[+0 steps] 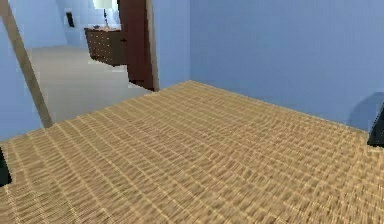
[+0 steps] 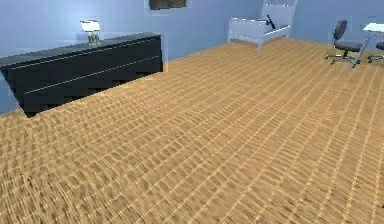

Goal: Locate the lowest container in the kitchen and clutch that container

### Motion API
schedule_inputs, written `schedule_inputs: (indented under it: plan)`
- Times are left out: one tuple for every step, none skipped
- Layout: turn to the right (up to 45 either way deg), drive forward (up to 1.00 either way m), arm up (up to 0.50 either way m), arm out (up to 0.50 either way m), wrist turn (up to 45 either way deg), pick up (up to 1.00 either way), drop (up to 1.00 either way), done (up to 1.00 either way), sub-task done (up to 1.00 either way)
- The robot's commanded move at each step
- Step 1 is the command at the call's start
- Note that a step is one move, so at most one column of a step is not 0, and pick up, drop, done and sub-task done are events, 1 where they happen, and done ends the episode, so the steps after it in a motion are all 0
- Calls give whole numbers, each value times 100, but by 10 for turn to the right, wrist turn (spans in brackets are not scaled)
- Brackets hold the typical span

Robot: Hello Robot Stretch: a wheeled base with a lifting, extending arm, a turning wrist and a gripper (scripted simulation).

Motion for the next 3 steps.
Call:
schedule_inputs:
  plan:
    - [0, 45, 0, 0, 0, 0, 0, 0, 0]
    - [-300, 0, 0, 0, 0, 0, 0, 0, 0]
    - [0, 100, 0, 0, 0, 0, 0, 0, 0]
